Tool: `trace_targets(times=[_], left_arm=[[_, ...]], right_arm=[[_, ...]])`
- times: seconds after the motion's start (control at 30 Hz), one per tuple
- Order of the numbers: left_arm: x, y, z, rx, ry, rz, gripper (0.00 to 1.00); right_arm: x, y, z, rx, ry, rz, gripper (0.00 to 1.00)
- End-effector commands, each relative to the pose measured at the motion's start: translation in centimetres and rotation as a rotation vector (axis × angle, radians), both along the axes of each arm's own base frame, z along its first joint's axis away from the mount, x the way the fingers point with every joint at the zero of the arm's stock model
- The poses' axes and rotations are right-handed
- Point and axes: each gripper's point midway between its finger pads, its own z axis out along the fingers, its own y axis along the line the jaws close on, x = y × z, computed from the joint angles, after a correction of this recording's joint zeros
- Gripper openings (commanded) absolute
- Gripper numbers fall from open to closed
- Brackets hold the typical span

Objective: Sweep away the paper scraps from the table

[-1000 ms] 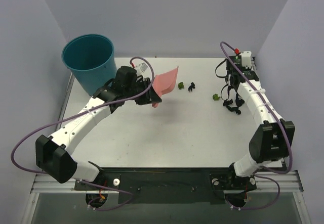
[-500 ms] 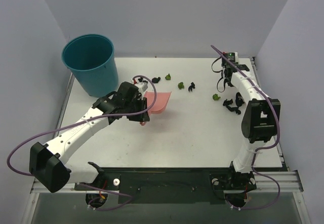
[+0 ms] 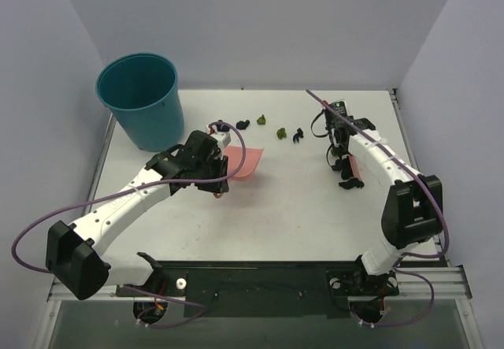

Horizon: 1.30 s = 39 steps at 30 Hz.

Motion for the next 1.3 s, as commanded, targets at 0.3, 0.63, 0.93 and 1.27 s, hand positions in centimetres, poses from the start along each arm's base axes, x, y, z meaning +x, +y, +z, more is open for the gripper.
trace_targets(times=[0.3,0.63,0.93,1.27], left_arm=[[-1.4,-2.6,-3.1,0.148,0.007,-0.117,0.00],[-5.8,-7.9,-6.2,0.352,0.038,-0.388,0.00],[-8.9,-12.1,-7.3,0.392,0.048,-0.615,0.00],[-7.5,-14.6,-8.6,0.405,0.048,-0.598,0.00]], right_arm=[[-6.8,7.9,3.3,0.434,-0.057,0.045,0.00],[-8.4,3.4,8.9,0.352,-0.209,-0.040,0.00],[-9.6,2.0,4.3,0.356,-0.113,-0.106,0.00],[-9.7,9.1,2.6,0.557,-0.033,0.041,0.00]])
